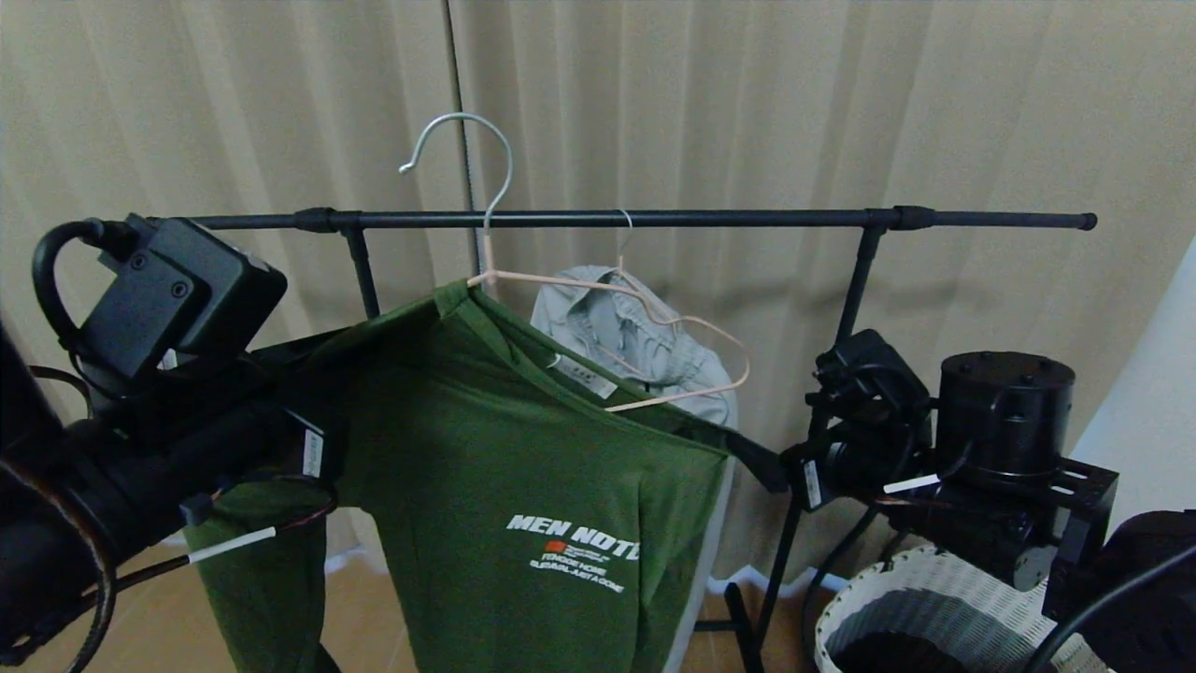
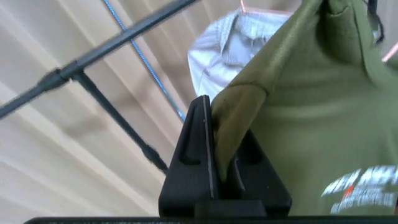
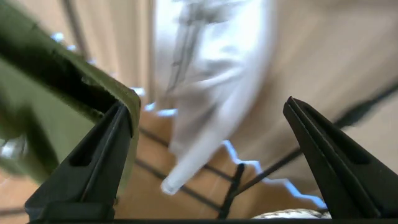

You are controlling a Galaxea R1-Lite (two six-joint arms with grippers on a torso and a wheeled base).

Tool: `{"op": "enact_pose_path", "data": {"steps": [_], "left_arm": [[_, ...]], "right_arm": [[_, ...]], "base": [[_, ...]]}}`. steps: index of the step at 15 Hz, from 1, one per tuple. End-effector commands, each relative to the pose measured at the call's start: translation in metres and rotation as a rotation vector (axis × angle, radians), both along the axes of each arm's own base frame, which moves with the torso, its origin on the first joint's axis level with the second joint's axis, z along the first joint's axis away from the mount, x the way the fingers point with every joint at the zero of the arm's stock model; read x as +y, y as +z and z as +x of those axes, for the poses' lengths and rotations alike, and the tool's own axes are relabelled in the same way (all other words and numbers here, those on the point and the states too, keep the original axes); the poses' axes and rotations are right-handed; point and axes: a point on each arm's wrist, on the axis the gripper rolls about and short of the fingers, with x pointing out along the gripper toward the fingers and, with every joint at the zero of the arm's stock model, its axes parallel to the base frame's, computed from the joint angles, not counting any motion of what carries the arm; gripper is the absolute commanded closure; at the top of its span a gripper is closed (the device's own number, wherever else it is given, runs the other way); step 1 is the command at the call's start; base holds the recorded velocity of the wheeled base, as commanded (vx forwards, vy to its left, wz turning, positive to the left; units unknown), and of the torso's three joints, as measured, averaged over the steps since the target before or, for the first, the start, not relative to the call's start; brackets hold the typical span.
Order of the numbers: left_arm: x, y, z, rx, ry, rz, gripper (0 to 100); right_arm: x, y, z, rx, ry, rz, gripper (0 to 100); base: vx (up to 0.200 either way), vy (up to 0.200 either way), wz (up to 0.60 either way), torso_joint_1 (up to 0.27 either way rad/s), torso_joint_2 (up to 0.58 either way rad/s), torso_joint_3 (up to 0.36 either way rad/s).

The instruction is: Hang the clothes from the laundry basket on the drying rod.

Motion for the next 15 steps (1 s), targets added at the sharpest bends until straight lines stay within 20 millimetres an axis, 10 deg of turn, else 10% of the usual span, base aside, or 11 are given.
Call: {"op": "enact_pose_path", "data": {"steps": [1,9,15], "left_arm": [[0.003,-0.011,-0.005,0.022,-0.002,0.048,100],[0.012,-0.033,-0.008,0.073,0.027,0.15,100],[0.013,-0.033,-0.001,0.078,0.106,0.157,100]], "right_arm": [[-0.007,0.011,0.006,-0.037,-0.032,0.019,0],[-0.008,0.039,0.014,-0.104,-0.047,0.049,0],[0.019,0.063,-0.031,-0.169,0.174,0.036,0]], "base": [[0.0,0.0,0.0,0.0,0.0,0.0],[0.0,0.0,0.0,0.0,0.0,0.0],[0.0,0.0,0.0,0.0,0.0,0.0]]}}
